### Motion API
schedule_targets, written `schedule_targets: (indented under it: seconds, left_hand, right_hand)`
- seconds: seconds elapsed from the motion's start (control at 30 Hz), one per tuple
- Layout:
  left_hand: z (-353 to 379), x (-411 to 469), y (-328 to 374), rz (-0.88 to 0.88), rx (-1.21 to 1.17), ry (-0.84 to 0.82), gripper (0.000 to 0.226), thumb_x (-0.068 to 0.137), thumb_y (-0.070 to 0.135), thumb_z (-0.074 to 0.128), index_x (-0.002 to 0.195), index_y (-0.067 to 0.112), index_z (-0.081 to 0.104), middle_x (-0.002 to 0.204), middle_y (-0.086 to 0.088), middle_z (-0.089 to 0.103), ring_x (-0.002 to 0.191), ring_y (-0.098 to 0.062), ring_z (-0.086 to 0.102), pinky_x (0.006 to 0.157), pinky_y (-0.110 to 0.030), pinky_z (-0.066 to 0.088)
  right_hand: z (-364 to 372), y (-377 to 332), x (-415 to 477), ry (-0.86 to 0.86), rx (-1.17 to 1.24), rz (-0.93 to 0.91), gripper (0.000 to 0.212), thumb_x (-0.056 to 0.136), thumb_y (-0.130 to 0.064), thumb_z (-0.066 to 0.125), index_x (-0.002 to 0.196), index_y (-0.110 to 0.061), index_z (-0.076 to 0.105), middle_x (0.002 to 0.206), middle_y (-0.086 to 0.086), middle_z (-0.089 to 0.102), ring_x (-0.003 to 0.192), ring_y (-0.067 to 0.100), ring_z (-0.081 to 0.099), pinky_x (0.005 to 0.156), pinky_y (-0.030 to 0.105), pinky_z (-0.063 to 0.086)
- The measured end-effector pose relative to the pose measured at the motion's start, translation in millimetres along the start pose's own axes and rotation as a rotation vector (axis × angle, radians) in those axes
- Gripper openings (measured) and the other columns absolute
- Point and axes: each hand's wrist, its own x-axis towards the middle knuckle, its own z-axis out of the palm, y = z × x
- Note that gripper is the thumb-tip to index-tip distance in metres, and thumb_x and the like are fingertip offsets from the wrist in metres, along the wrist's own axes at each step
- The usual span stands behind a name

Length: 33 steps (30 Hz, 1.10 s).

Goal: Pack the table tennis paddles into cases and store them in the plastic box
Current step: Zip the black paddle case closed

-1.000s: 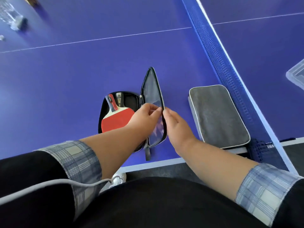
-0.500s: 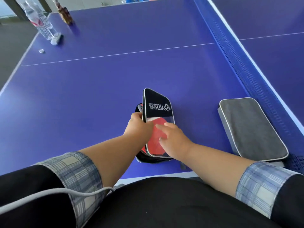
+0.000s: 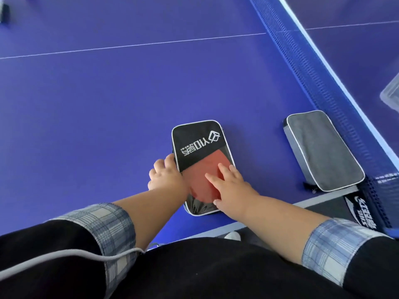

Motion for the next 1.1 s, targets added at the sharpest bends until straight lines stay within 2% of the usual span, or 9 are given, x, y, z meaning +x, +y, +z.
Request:
schedule_targets:
  seconds: [0.07, 0.17, 0.27, 0.4, 0.57, 0.7, 0.83, 0.93, 1.1]
  left_hand:
    - [-3, 4, 4, 0.362, 0.288, 0.046, 0.093, 0.083, 0.020, 0.068, 0.154, 0.034, 0.010, 0.161, -0.003, 0.009, 0.146, -0.029, 0.016, 0.116, -0.043, 0.025]
    - [-3, 12, 4, 0.756, 0.673, -0.047, 0.099, 0.082, 0.020, 0.072, 0.157, 0.025, 0.008, 0.165, -0.007, -0.005, 0.152, -0.030, -0.002, 0.121, -0.045, 0.003]
    - [-1, 19, 0, 0.791, 0.723, -0.088, 0.102, 0.078, 0.021, 0.076, 0.157, 0.025, 0.012, 0.163, -0.006, 0.007, 0.150, -0.029, 0.010, 0.121, -0.043, 0.012]
    - [1, 30, 17, 0.812, 0.615, 0.063, 0.054, 0.088, 0.025, 0.053, 0.140, 0.027, 0.041, 0.143, -0.002, 0.038, 0.128, -0.027, 0.038, 0.108, -0.040, 0.031]
    - [11, 53, 49, 0.776, 0.506, 0.091, 0.059, 0.094, 0.030, 0.040, 0.151, 0.026, 0.028, 0.160, -0.006, 0.022, 0.145, -0.030, 0.017, 0.120, -0.048, 0.008]
    - [23, 60, 68, 0.685, 0.433, 0.115, 0.068, 0.095, 0.039, 0.031, 0.158, 0.024, 0.010, 0.167, -0.004, 0.001, 0.152, -0.028, -0.006, 0.119, -0.049, -0.010]
    - [40, 58, 63, 0.597, 0.409, 0.134, 0.071, 0.095, 0.055, 0.016, 0.158, 0.023, 0.005, 0.167, -0.005, -0.001, 0.152, -0.028, -0.009, 0.116, -0.046, -0.022]
    - [42, 55, 62, 0.655, 0.428, 0.159, 0.062, 0.097, 0.054, 0.019, 0.155, 0.034, 0.019, 0.166, -0.006, 0.014, 0.152, -0.031, 0.008, 0.119, -0.054, -0.010]
    - [39, 55, 64, 0.693, 0.456, 0.175, 0.056, 0.097, 0.051, 0.029, 0.152, 0.037, 0.033, 0.163, -0.007, 0.025, 0.150, -0.033, 0.020, 0.119, -0.060, 0.003]
  right_hand:
    - [-1, 3, -2, 0.024, -0.010, 0.004, 0.080, 0.095, -0.040, 0.059, 0.155, -0.047, 0.007, 0.168, -0.004, -0.014, 0.154, 0.028, -0.014, 0.115, 0.052, 0.030]
    - [-3, 7, 1, 0.024, -0.006, -0.028, 0.080, 0.094, -0.040, 0.059, 0.156, -0.046, 0.009, 0.168, -0.005, -0.012, 0.154, 0.027, -0.013, 0.117, 0.051, 0.027]
    - [-3, 6, 2, 0.022, 0.061, -0.041, 0.072, 0.096, -0.036, 0.058, 0.156, -0.044, 0.018, 0.169, -0.007, -0.006, 0.155, 0.022, -0.010, 0.119, 0.049, 0.028]
    - [-9, 14, -1, 0.087, 0.267, -0.015, 0.059, 0.098, -0.036, 0.057, 0.153, -0.036, 0.035, 0.167, -0.009, 0.015, 0.154, 0.015, 0.005, 0.122, 0.044, 0.024]
    - [-31, 37, 24, 0.243, 0.528, 0.077, 0.038, 0.097, -0.033, 0.058, 0.135, -0.033, 0.058, 0.122, -0.014, 0.063, 0.115, 0.009, 0.058, 0.099, 0.029, 0.048]
    - [-57, 63, 66, 0.306, 0.623, 0.149, 0.026, 0.097, -0.033, 0.053, 0.121, -0.037, 0.061, 0.093, -0.027, 0.061, 0.090, -0.001, 0.059, 0.081, 0.025, 0.047]
    - [-82, 86, 113, 0.264, 0.568, 0.101, 0.033, 0.099, -0.027, 0.051, 0.131, -0.032, 0.057, 0.110, -0.022, 0.062, 0.101, 0.005, 0.059, 0.083, 0.024, 0.043]
    - [-99, 91, 146, 0.138, 0.421, -0.020, 0.041, 0.097, -0.028, 0.056, 0.138, -0.032, 0.054, 0.129, -0.006, 0.055, 0.108, 0.016, 0.059, 0.091, 0.033, 0.046]
    - [-112, 96, 176, 0.118, 0.252, -0.195, 0.018, 0.096, -0.025, 0.057, 0.112, -0.027, 0.067, 0.109, -0.005, 0.054, 0.092, 0.019, 0.058, 0.078, 0.035, 0.046]
